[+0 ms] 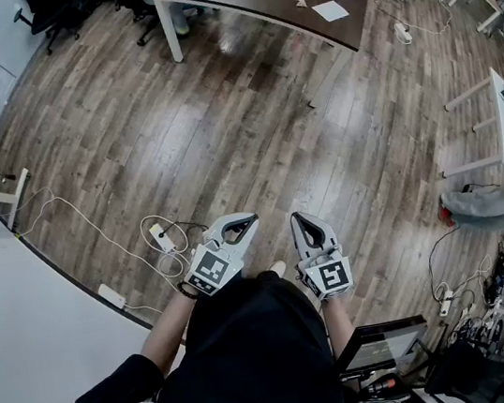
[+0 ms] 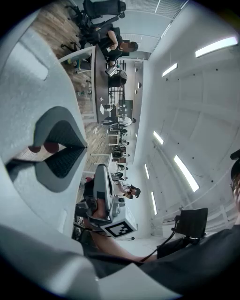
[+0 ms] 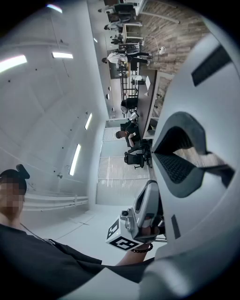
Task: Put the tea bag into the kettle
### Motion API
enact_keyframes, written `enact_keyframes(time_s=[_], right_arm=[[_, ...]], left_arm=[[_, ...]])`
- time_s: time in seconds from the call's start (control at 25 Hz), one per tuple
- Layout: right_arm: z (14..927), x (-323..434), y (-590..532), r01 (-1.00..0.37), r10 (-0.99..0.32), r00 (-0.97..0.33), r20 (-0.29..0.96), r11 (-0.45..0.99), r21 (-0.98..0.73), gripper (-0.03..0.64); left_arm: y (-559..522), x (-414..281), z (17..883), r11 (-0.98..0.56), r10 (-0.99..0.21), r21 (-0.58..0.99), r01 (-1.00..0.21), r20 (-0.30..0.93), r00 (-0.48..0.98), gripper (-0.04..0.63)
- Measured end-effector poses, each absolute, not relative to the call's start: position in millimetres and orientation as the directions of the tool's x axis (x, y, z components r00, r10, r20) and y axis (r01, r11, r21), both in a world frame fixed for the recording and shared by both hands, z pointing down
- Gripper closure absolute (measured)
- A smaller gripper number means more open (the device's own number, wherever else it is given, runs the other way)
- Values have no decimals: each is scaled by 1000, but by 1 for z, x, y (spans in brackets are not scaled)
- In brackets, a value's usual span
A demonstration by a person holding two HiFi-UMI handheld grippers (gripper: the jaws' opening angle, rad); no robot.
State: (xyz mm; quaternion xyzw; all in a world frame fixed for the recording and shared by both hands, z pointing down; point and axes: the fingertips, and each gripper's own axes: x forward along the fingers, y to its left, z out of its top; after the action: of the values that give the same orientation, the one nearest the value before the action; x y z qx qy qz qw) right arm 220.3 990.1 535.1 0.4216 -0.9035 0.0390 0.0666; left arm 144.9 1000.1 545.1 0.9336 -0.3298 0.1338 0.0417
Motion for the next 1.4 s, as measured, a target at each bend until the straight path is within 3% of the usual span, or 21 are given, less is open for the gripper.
enact_keyframes(time_s=[0.44, 0.92, 1.12, 1.4], right_arm=[[536, 189, 996, -764, -750, -641, 161, 644, -41, 609], [515, 120, 991, -780, -773, -613, 162, 625, 32, 607], [511, 116, 983, -824, -817, -566, 110, 566, -35, 607], [529, 138, 958, -835, -824, -550, 137, 547, -62, 607]], left_arm=[[1007, 109, 550, -773, -609, 5, -635, 276, 743, 603], [994, 40, 526, -714, -693, -15, -700, 151, 705, 603], [981, 25, 536, -734, -674, -34, -679, 167, 720, 603], [951, 46, 547, -751, -651, -37, -659, 208, 730, 603]])
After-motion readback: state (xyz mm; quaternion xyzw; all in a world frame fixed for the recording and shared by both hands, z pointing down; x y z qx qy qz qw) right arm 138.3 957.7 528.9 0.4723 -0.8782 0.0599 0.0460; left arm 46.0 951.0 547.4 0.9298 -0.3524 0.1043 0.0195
